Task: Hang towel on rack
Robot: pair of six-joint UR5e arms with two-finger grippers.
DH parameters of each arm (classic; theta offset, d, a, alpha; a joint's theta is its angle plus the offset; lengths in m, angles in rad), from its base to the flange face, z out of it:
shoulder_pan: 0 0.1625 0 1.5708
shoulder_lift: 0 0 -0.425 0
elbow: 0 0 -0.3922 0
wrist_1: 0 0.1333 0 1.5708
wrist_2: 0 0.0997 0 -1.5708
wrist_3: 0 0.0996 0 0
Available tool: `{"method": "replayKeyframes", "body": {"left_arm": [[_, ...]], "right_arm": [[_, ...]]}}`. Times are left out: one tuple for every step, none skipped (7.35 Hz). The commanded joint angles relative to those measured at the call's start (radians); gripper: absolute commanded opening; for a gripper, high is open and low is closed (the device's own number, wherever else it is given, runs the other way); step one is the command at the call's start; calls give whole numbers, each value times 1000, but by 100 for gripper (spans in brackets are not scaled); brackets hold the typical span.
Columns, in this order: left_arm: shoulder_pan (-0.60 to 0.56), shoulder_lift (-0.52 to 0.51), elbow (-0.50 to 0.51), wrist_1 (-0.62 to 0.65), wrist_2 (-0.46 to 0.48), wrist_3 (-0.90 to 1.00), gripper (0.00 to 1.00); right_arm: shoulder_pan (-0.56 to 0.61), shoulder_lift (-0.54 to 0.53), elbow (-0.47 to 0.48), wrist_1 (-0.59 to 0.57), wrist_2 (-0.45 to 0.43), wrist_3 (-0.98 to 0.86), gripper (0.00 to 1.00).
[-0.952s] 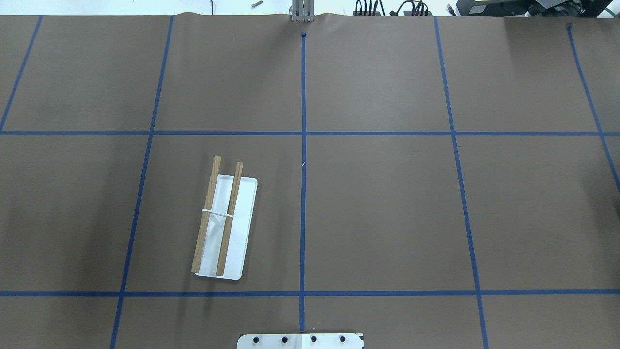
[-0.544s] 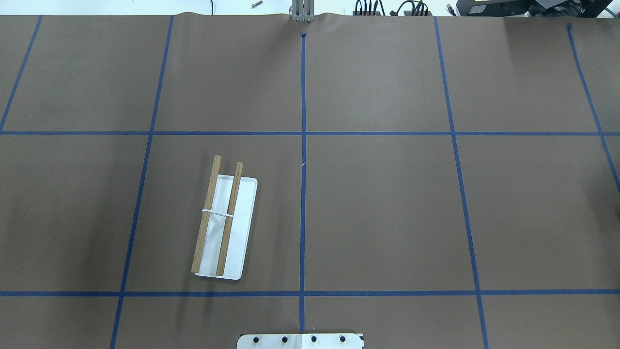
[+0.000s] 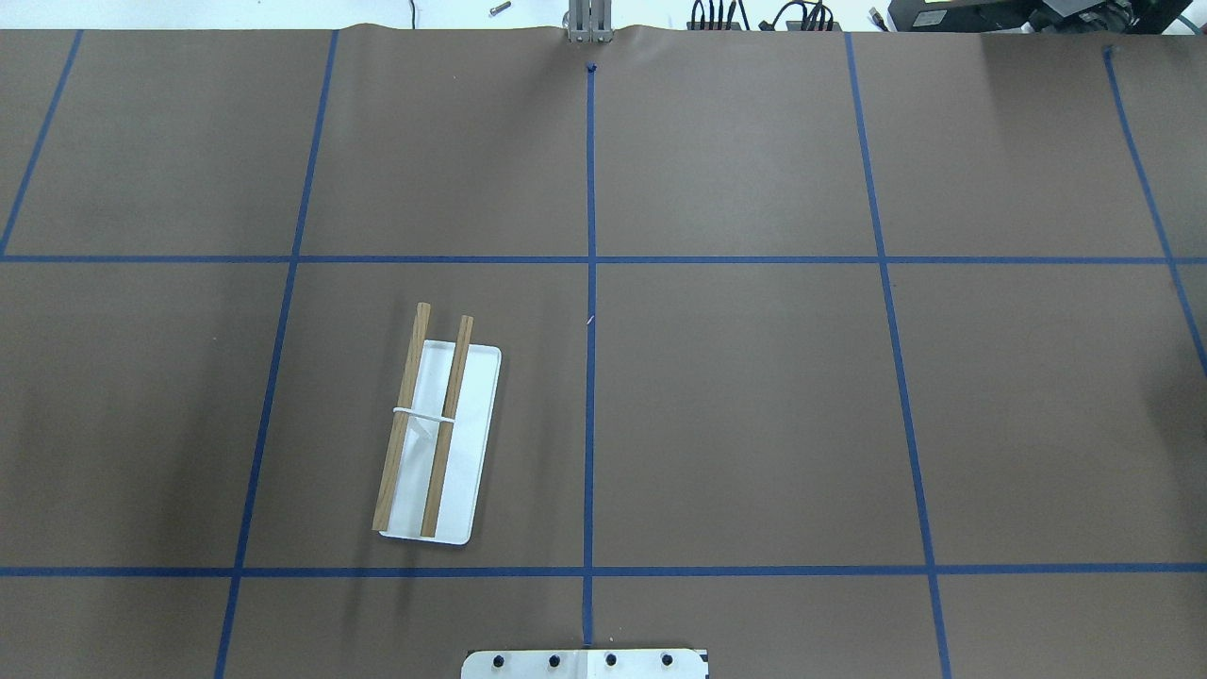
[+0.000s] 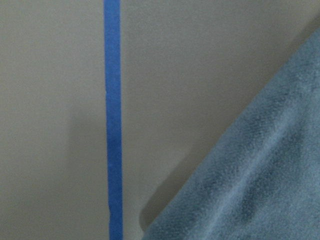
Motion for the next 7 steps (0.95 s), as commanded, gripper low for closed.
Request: {"method": "replayKeyframes", "body": {"left_arm": [[0,-2,5,0,0,0,99],[0,-2,5,0,0,0,99],[0,-2,7,0,0,0,99],[0,-2,5,0,0,0,99],[0,-4,5,0,0,0,99],[0,-4,2,0,0,1,99],[0,-4,1,0,0,2,99]], "right_arm": [[-22,14,-7,-1,-44,4,100],[-22,37,-34,1,-50,1,100],[-22,40,-48,2,-50,-4,100],[-20,34,-45,2,-49,-4,100],[-22,34,-47,2,-50,-4,100],[-20,34,-45,4,-50,1,52],[-20,34,-44,5,-50,-10,1]]}}
